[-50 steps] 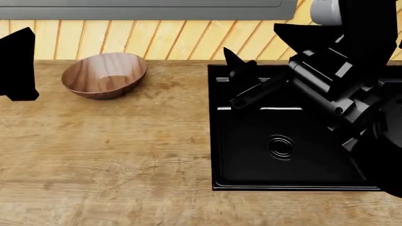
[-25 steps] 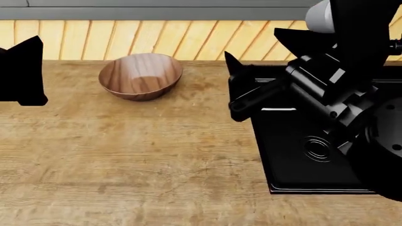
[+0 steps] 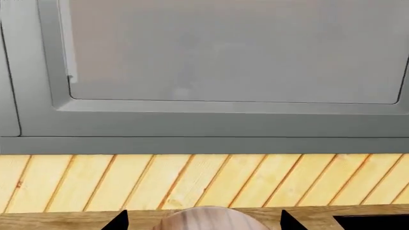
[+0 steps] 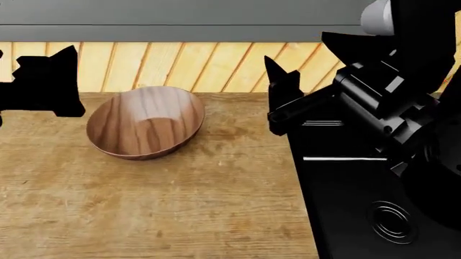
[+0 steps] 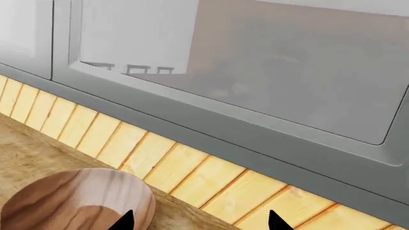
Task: Place the two vegetables and bowl onto the tray for setting up a vegetable dip station.
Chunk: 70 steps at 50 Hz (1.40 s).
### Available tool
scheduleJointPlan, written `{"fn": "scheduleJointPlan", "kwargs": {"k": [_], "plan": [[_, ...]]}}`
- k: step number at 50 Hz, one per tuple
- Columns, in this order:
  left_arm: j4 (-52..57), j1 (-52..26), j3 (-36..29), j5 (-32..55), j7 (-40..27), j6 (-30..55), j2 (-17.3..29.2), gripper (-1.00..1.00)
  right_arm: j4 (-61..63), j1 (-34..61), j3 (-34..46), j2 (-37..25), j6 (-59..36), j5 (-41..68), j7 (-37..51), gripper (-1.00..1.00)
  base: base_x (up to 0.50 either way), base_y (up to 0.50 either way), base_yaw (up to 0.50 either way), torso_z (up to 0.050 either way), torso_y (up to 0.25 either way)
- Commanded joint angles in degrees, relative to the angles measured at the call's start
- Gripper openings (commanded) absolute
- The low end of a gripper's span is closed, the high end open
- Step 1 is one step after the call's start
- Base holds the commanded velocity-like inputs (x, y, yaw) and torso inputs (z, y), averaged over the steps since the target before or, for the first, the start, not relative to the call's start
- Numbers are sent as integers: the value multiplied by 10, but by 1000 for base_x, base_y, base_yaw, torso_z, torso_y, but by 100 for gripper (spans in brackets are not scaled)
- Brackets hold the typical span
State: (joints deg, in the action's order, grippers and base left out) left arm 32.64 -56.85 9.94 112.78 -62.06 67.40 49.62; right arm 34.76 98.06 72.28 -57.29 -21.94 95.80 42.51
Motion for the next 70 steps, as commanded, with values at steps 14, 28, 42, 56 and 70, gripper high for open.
{"fn": "scheduleJointPlan", "kwargs": {"k": [14,28,42,56,70], "plan": [[-92,-37,-89,9,-42,-34,-46,100,18,-1,-17,-16,17,5,21,100,189,0,0,0,0],[-213,-11,-122,12,-42,-58,-65,100,23,0,-21,-20,16,7,29,100,268,1,0,0,0],[-290,-48,-193,-52,-20,-10,-70,100,16,-17,-20,-21,27,-1,26,100,0,0,0,0,0],[-302,-68,-208,-49,-45,-13,-69,100,15,-32,-18,-21,33,-8,23,100,0,0,0,0,0],[-421,-63,-288,-228,101,-38,-125,100,15,-60,-13,-25,50,-27,15,100,0,0,0,0,0]]}}
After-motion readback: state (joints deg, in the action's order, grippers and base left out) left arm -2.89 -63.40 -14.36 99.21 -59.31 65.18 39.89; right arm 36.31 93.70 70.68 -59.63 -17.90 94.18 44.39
